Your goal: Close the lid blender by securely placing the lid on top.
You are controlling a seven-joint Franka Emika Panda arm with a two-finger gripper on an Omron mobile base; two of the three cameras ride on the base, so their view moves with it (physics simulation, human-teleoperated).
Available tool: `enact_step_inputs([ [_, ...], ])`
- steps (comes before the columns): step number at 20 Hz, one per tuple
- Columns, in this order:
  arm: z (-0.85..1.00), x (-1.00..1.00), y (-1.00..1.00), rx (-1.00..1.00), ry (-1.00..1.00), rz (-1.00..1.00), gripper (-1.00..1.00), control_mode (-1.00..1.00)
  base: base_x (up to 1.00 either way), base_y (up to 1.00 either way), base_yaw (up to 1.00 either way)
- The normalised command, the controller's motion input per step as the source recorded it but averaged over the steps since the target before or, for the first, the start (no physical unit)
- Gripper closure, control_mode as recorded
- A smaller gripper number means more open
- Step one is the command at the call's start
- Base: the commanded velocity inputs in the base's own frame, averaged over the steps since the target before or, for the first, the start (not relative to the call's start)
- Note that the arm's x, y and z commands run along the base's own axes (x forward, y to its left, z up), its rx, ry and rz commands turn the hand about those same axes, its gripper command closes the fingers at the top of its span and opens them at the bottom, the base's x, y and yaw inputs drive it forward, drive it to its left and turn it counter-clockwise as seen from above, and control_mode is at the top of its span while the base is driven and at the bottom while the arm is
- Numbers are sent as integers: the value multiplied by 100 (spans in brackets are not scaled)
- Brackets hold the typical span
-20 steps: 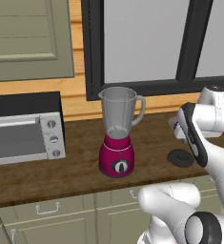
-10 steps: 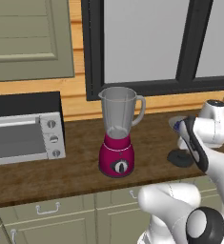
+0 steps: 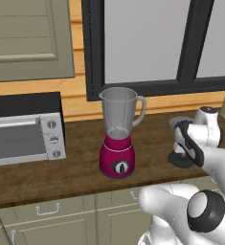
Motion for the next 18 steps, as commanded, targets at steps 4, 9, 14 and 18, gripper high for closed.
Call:
enact_step_inputs([
  [4, -17, 27, 0, 0, 1, 0, -100, -100, 0, 0, 0],
  [9, -19, 17, 0, 0, 0, 0, -100, -100, 0, 0, 0],
  [14, -21, 12, -1, 0, 0, 0, -100, -100, 0, 0, 0],
  [18, -19, 12, -1, 0, 0, 0, -100, -100, 0, 0, 0],
])
